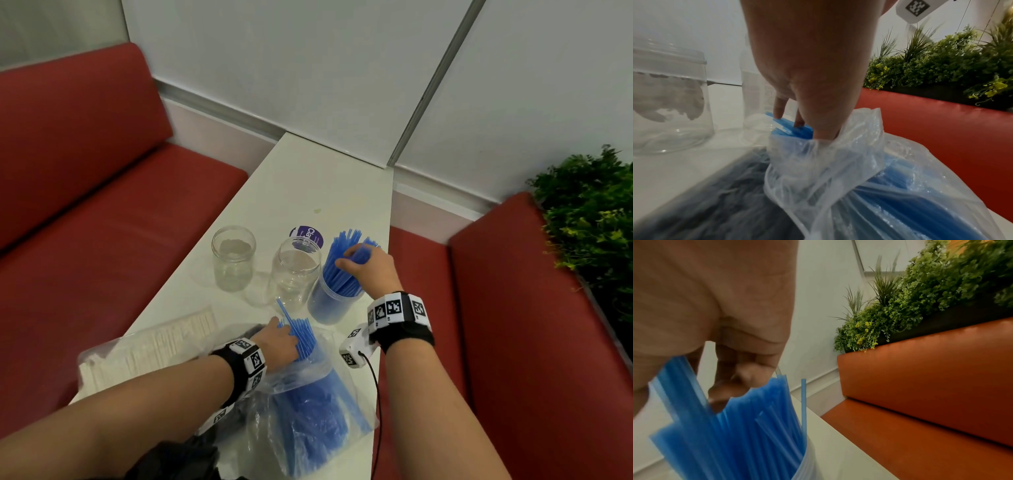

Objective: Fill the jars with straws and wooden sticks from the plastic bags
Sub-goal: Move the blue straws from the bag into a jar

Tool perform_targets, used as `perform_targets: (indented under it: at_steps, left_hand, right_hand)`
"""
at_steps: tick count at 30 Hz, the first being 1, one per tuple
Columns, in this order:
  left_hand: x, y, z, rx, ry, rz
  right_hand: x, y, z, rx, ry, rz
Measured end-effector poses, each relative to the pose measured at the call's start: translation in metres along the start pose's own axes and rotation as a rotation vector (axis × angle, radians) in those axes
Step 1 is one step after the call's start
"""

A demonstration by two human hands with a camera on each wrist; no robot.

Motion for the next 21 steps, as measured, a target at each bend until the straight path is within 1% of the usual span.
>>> perform_targets:
  at_steps: [1, 2, 4, 5, 6, 7, 8, 9, 10, 11, 12, 13, 14, 16, 18, 19, 20, 21]
  left_hand:
    - [-0.001, 0.001, 0.001, 0.017, 0.01, -0.002]
    - [-0.001, 0.002, 0.001, 0.025, 0.022, -0.004]
    - [0.0, 0.004, 0.002, 0.019, 0.037, -0.006]
    - [0.0, 0.004, 0.004, 0.017, 0.042, -0.007]
    - [0.0, 0.004, 0.005, 0.019, 0.047, -0.008]
    - [0.001, 0.004, 0.006, 0.024, 0.053, -0.01]
    - [0.001, 0.004, 0.006, 0.031, 0.057, -0.013]
    - [0.001, 0.003, 0.007, 0.036, 0.063, -0.017]
    - [0.002, 0.003, 0.006, 0.039, 0.069, -0.021]
    - [0.002, 0.002, 0.004, 0.039, 0.078, -0.023]
    - [0.002, 0.002, 0.003, 0.036, 0.087, -0.024]
    - [0.002, 0.002, 0.002, 0.026, 0.096, -0.022]
    - [0.002, 0.003, 0.002, 0.008, 0.104, -0.019]
    - [0.002, 0.005, 0.003, -0.006, 0.099, -0.021]
    - [0.001, 0.006, 0.006, 0.012, 0.088, -0.031]
    - [0.001, 0.007, 0.006, 0.021, 0.086, -0.03]
    - [0.0, 0.008, 0.007, 0.028, 0.081, -0.026]
    - [-0.001, 0.009, 0.009, 0.042, 0.071, -0.022]
  right_hand:
    - [0.0, 0.001, 0.004, 0.025, -0.066, 0.028]
    - [0.0, 0.004, 0.009, 0.043, -0.163, 0.064]
    - [-0.002, 0.012, 0.019, 0.045, -0.409, 0.159]
    - [-0.004, 0.015, 0.019, 0.02, -0.512, 0.208]
    - [-0.005, 0.017, 0.016, -0.045, -0.575, 0.24]
    - [-0.005, 0.017, 0.008, -0.154, -0.584, 0.24]
    - [-0.004, 0.012, -0.003, -0.278, -0.532, 0.198]
    - [-0.004, 0.005, -0.017, -0.383, -0.422, 0.121]
    - [-0.004, -0.006, -0.032, -0.461, -0.283, 0.04]
    - [-0.005, -0.016, -0.045, -0.521, -0.161, -0.012]
    - [-0.005, -0.024, -0.053, -0.565, -0.091, -0.022]
    - [-0.004, -0.027, -0.055, -0.57, -0.068, -0.003]
    - [-0.003, -0.027, -0.054, -0.533, -0.084, 0.019]
    - [-0.002, -0.028, -0.049, -0.443, -0.114, -0.005]
    - [-0.004, -0.03, -0.049, -0.437, -0.054, -0.073]
    - [-0.006, -0.029, -0.048, -0.43, -0.056, -0.087]
    - [-0.009, -0.025, -0.044, -0.403, -0.136, -0.053]
    - [-0.016, -0.019, -0.037, -0.346, -0.288, 0.026]
Point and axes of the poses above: each hand's wrist, its own x-axis towards the middle knuckle, its own z-axis out of the back of the hand, y = z × x, the point moved 4 cm from there along x, towards the middle knuckle, and after that the axes turned 4 degrees about -x, right-handed, at the moved point
